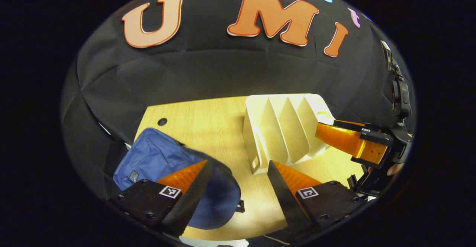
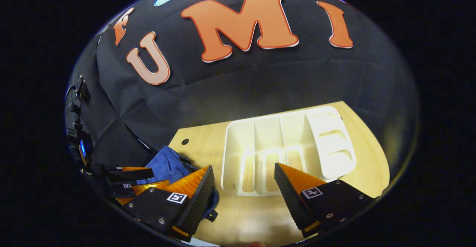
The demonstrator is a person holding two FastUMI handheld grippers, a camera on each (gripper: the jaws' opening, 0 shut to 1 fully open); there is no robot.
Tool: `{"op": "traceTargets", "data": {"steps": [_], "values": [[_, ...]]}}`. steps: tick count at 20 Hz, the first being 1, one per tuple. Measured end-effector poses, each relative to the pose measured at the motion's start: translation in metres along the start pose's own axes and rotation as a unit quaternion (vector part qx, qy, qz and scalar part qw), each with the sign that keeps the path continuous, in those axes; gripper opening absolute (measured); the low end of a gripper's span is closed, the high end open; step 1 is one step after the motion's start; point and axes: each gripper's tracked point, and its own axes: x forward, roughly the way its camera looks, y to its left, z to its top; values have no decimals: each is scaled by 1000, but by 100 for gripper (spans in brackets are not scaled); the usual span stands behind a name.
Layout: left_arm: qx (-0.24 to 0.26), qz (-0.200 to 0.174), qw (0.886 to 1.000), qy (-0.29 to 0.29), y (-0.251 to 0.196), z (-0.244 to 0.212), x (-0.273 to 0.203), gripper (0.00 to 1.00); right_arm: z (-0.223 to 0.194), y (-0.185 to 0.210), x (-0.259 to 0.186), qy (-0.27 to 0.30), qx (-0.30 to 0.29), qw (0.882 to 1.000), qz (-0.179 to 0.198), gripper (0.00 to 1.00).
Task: Open the schoolbag, grab two books from the bookshelf and put them into the schoolbag.
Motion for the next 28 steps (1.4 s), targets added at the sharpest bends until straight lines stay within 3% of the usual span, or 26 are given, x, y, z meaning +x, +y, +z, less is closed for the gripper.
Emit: {"op": "traceTargets", "data": {"steps": [3,6,11,15,20,23,25,28], "values": [[-3,18,999,-50,-16,23,-3,97,30,-23,-18,-47,-24,998,-14,96],[-24,33,988,-146,-36,59,-21,97,48,-45,-38,-73,-39,996,-33,95],[-8,67,958,-280,-49,109,-65,99,94,-83,-84,-164,-63,982,-76,96],[-10,59,917,-395,-66,150,-108,93,125,-92,-119,-231,-100,963,-96,95],[2,86,879,-469,-84,172,-186,92,153,-84,-151,-297,-118,944,-87,95],[-4,97,861,-500,-87,177,-199,92,164,-79,-174,-339,-133,927,-91,95],[-8,96,858,-504,-92,172,-207,92,165,-76,-184,-364,-127,918,-88,95],[-8,96,859,-503,-95,162,-209,93,155,-71,-185,-368,-107,921,-69,95]]}}
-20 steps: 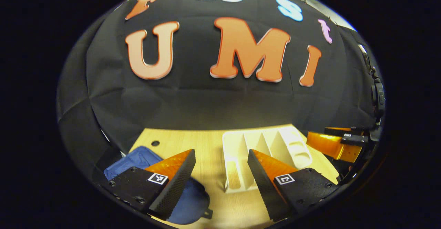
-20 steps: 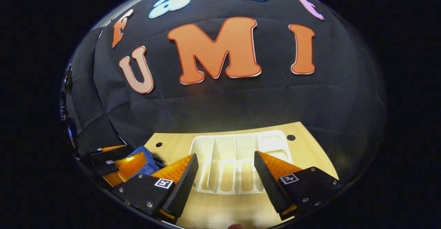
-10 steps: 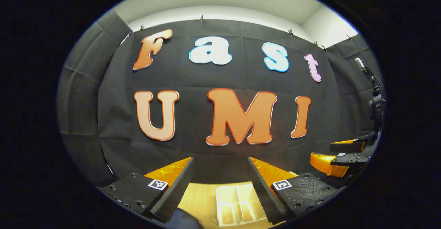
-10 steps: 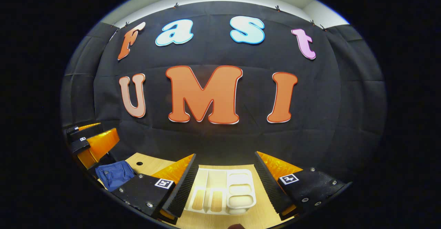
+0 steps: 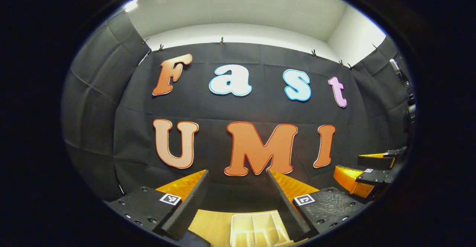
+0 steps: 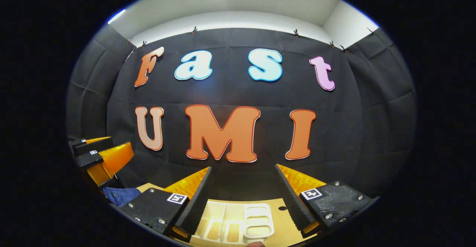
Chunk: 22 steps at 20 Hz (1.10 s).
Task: Open the schoolbag, grab two books from the bookshelf and put them into the schoolbag.
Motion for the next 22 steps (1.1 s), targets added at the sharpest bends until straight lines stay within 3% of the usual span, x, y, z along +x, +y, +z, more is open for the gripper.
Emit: {"op": "traceTargets", "data": {"steps": [3,4,5,6,9,13,22], "values": [[10,15,1000,-22,4,13,-10,92,-5,-1,-8,-1,-3,1000,1,95],[14,15,999,-30,0,17,-14,92,-6,0,-11,-3,-1,1000,1,100],[19,14,999,-40,-1,21,-18,92,-8,0,-13,-5,0,1000,2,95],[25,17,999,-45,-6,24,-28,92,-10,1,-15,-7,-5,1000,0,100],[41,18,998,-35,-17,9,-31,92,-19,2,-23,-8,-6,1000,-2,95],[50,19,998,-31,-17,1,-31,94,-13,3,-25,-33,-28,999,-6,95],[56,30,998,-28,-12,-15,-27,94,-22,12,-24,-18,-21,1000,-9,94]]}}
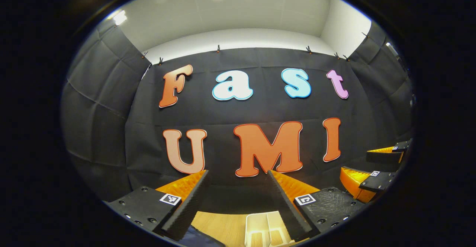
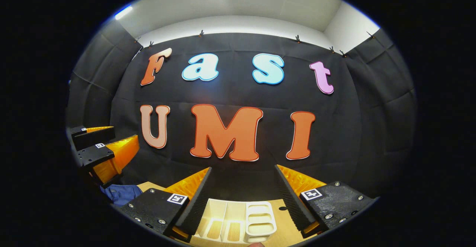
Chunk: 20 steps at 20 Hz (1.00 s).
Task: Open the schoolbag, grab two books from the bookshelf and put them into the schoolbag.
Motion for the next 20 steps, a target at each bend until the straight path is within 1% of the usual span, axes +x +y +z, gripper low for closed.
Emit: {"op": "traceTargets", "data": {"steps": [5,6,7,10,11,12,15,16,18,20], "values": [[2,-8,1000,6,-8,-10,-1,94,-4,-1,-3,12,-2,1000,-7,95],[2,-10,1000,5,-9,-10,-1,95,-6,-1,-3,14,-3,1000,-8,100],[1,-11,1000,5,-11,-11,-3,94,-7,-2,-3,15,-3,1000,-9,95],[-2,-15,1000,13,-15,-17,-3,95,-9,-5,-4,18,-3,1000,-11,95],[-2,-15,1000,15,-15,-19,-3,94,-8,-7,-5,17,-4,1000,-13,100],[-1,-15,1000,19,-16,-21,-3,94,-8,-7,-4,17,-5,1000,-14,94],[6,-16,1000,24,-16,-25,-5,95,-10,-9,-5,22,-6,1000,-15,94],[9,-16,1000,25,-17,-26,-4,94,-11,-8,-5,22,-8,1000,-14,100],[-3,-21,1000,21,-21,-23,-3,94,-11,-8,-4,23,-10,1000,-15,100],[0,-19,999,26,-18,-27,-3,95,-11,-8,-4,24,-11,1000,-14,100]]}}
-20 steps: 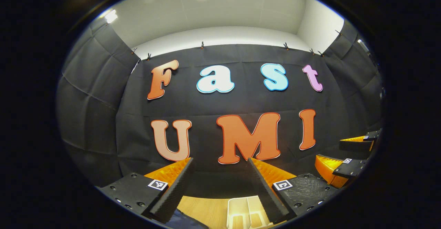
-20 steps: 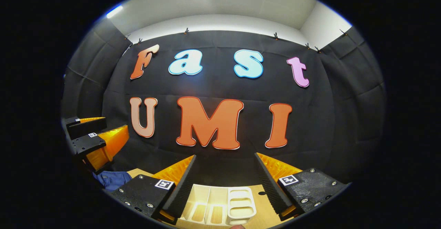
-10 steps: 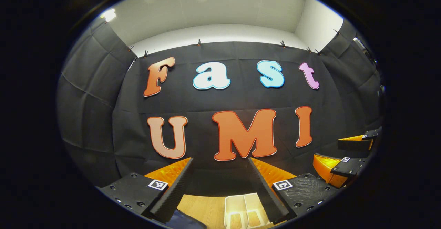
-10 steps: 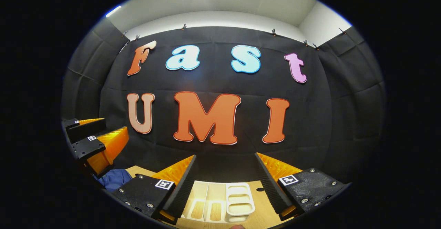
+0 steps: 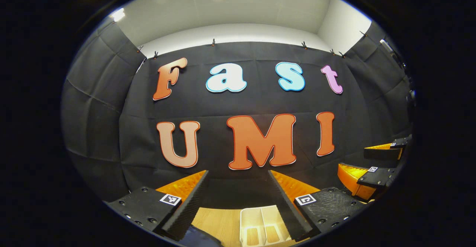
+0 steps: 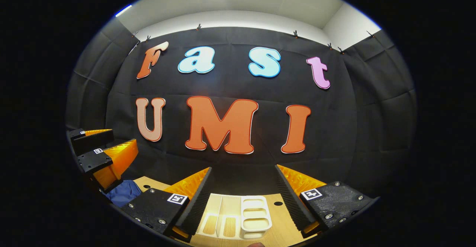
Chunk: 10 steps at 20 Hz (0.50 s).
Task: Open the schoolbag, grab two books from the bookshelf and put them into the schoolbag.
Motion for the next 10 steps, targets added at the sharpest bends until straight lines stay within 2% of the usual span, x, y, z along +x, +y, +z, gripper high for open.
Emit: {"op": "traceTargets", "data": {"steps": [10], "values": [[-1,3,1000,15,-1,-12,-1,96,-8,3,1,10,1,1000,4,100]]}}
